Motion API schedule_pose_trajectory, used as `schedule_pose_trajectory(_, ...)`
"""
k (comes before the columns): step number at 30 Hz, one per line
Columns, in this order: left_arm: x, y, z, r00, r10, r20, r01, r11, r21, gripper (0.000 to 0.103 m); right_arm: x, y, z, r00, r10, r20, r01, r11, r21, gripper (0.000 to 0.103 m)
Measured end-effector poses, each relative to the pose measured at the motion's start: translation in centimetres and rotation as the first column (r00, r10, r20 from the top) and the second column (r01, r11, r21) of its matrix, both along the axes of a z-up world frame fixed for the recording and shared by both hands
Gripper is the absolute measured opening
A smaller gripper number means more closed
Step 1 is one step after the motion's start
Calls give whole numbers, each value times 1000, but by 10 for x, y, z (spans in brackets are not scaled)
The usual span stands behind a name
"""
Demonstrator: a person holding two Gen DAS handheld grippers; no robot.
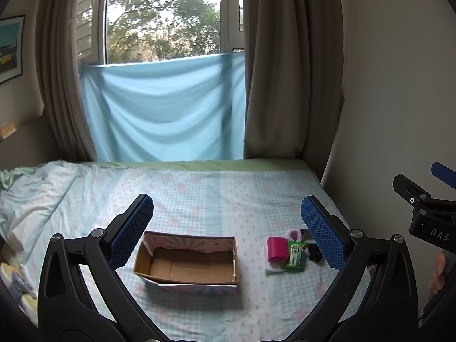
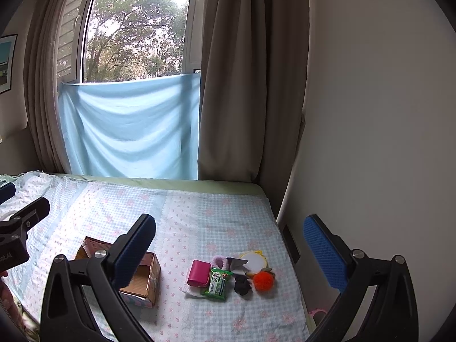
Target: Organize soft objects
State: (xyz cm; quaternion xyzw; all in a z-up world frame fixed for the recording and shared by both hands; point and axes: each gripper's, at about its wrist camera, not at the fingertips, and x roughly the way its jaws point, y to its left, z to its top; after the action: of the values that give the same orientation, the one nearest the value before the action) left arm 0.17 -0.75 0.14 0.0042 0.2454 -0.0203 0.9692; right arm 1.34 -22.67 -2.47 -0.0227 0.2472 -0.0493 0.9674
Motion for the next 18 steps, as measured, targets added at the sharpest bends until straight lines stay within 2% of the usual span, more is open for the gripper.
schedule_pose_trajectory(18,-3,3,1,1000,-9,1,9,1000,-24,103,-1,0,-1,1000,2,8,-2,1000,0,103)
